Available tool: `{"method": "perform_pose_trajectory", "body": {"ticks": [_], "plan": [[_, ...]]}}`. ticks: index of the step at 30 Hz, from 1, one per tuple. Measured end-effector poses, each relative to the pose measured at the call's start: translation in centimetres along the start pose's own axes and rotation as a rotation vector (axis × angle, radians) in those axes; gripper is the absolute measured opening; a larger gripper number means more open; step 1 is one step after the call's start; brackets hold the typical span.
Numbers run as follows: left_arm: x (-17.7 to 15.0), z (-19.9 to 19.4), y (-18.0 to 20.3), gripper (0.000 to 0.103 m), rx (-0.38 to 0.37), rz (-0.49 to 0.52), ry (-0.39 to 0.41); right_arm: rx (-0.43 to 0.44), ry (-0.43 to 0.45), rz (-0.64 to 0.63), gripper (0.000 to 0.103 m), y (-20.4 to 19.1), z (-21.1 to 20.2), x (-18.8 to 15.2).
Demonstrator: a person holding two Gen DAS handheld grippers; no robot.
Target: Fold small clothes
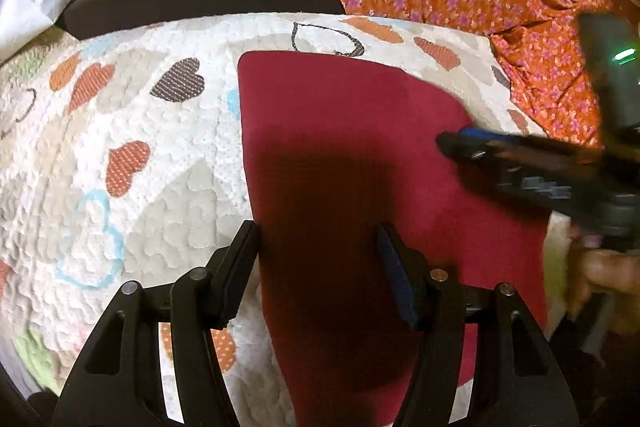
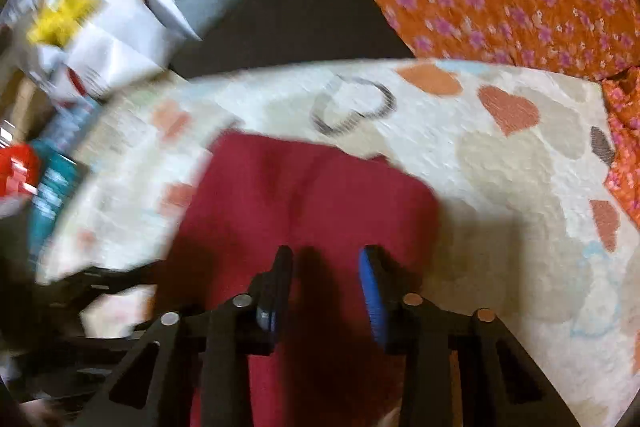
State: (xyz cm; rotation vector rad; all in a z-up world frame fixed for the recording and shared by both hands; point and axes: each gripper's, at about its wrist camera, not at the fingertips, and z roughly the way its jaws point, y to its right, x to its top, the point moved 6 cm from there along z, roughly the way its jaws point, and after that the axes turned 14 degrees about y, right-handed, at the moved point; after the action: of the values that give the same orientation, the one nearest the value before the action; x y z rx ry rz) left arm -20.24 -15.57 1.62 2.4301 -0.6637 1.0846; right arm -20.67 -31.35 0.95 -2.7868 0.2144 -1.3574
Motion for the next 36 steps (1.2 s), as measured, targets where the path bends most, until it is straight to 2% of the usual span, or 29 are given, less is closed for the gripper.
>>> {"method": "perform_pose_trajectory", "body": {"ticks": [1,3,6,12,16,18,21,22,27,33,36], "plan": [[0.0,0.2,0.0,0.062,-0.004,-0.013,-0.002,-0.025,-0.020,-0.003,0.029,0.8,1.2,-0.5],[0.0,0.1,0.0,0.063,0.002,-0.012,-0.002,0.006,-0.017,0.066,0.029,2.2,1.6,-0.8],[-0.1,0.1,0.1,0.063,0.014,-0.005,-0.002,0.009,-0.009,0.083,0.029,2.6,0.2,-0.4],[-0.3,-0.1,0.1,0.063,0.026,-0.007,0.005,0.065,0.035,0.040,0.029,-0.4,-4.8,-0.5],[-0.4,-0.2,0.4,0.063,0.039,0.002,0.011,0.106,0.042,0.005,0.029,-2.6,-6.6,-2.0],[-0.4,-0.2,0.4,0.063,0.042,0.001,0.010,0.077,0.050,-0.033,0.029,-2.9,-6.8,-3.2],[-0.5,-0.2,0.7,0.064,0.043,0.004,0.001,0.005,-0.013,-0.086,0.029,-2.0,-4.8,-5.6],[-0.6,-0.2,0.8,0.064,0.052,0.013,0.003,-0.014,-0.008,-0.092,0.029,-1.7,-4.5,-5.9],[-0.3,-0.8,1.0,0.064,0.076,0.045,0.033,0.026,0.018,-0.026,0.029,-1.5,-6.0,-4.8],[1.0,-2.5,1.2,0.064,0.092,0.044,0.109,0.054,0.072,0.065,0.029,-1.1,-8.3,-3.8],[1.5,-3.3,1.7,0.064,0.097,0.057,0.135,0.047,0.100,0.069,0.029,-1.1,-9.2,-3.2]]}}
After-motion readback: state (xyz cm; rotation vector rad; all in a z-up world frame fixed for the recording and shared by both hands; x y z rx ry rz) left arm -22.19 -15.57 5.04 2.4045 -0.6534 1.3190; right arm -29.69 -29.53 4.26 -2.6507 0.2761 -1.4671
